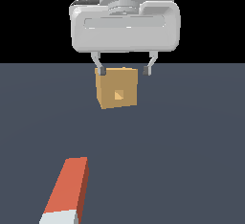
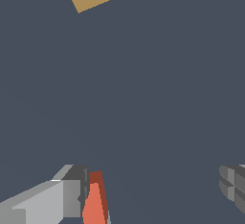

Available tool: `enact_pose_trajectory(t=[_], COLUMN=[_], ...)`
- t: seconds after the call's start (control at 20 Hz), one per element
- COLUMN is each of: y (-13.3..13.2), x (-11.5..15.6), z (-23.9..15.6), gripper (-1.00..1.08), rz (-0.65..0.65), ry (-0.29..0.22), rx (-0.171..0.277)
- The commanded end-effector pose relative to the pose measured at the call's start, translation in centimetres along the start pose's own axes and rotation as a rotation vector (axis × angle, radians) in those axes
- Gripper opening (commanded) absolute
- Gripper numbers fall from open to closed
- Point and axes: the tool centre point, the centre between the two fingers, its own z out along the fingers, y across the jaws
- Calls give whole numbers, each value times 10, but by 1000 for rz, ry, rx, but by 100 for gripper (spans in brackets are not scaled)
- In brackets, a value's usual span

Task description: Insert the peg into the horizontal hole in a box.

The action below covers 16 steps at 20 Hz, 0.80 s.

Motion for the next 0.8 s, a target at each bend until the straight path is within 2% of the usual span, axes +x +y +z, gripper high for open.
enact_pose_trajectory(t=[0.0, 0.35, 0.75], y=[0, -5, -20], x=[0, -12, -56], z=[0, 6, 28], gripper=[100, 100, 100], rz=[0, -10, -46], ry=[0, 0, 1], rx=[0, 0, 2])
